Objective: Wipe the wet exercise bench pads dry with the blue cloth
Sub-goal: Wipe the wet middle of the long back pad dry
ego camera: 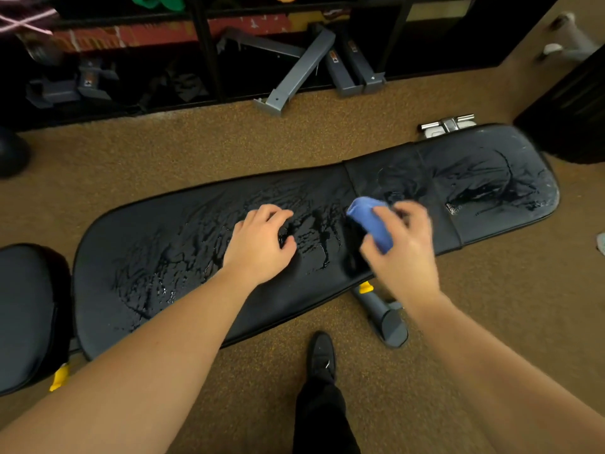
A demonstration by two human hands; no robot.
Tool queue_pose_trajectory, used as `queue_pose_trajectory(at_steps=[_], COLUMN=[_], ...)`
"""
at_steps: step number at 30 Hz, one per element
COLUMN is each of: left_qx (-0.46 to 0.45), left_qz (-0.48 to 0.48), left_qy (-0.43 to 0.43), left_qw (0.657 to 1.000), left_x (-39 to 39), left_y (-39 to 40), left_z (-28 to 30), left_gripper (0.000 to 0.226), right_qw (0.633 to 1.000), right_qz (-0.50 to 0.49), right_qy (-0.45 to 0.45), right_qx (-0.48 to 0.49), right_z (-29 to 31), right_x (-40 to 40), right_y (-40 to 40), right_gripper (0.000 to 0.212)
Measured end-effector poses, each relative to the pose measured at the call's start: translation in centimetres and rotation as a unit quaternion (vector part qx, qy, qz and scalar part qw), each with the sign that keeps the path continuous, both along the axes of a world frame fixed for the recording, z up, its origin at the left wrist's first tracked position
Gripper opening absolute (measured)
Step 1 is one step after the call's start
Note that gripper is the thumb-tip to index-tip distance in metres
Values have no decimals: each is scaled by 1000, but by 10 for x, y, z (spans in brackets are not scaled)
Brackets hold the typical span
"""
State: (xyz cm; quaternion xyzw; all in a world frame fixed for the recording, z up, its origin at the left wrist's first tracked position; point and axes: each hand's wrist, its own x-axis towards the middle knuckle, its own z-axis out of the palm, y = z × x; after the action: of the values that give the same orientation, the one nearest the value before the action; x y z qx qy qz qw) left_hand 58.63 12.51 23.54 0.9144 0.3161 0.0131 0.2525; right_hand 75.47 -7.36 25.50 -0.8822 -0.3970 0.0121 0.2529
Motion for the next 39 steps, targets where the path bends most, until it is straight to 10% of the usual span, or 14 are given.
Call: queue_pose_trajectory(at_steps=[4,17,39], left_qx=[-12,-43,-75], left_qz=[2,41,41], left_qy=[53,219,175], left_qw=[999,974,981], left_x=[47,74,63], left_y=[15,81,92], left_z=[4,-10,-15], left_gripper=[54,64,57], right_qw=[965,967,962], right_qz=[81,59,133], right_qy=[-100,-72,-16], right_qx=[-228,-238,-237], right_z=[-43,-63,-51], right_x=[-27,0,94], right_y=[-7,40,181], right_gripper=[59,59,41])
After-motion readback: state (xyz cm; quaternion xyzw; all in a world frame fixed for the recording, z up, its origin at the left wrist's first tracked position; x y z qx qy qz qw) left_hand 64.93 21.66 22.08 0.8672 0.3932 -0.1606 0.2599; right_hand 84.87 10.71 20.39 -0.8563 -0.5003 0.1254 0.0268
